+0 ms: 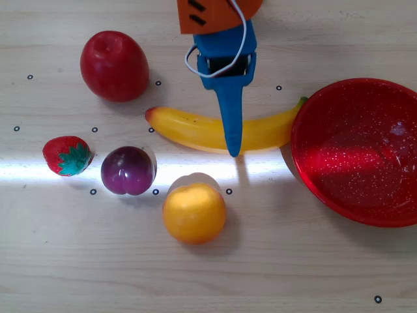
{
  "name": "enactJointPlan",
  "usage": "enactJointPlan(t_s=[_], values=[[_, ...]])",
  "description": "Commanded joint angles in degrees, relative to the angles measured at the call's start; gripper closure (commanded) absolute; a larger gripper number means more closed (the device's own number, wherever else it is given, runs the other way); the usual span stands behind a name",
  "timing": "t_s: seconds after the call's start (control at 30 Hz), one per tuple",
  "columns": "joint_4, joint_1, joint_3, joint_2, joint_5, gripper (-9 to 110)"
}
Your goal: Put the banana in the red bowl.
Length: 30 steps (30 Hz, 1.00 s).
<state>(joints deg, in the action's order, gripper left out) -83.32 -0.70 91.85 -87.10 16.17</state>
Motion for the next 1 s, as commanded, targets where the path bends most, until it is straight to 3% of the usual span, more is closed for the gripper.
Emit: enactJointPlan(t_s=[0.0,0.97], values=[[2.3,-0.5,-4.9,-0.9,0.7,39],[-1.9,4.9,-22.1,22.8,-13.7,35]])
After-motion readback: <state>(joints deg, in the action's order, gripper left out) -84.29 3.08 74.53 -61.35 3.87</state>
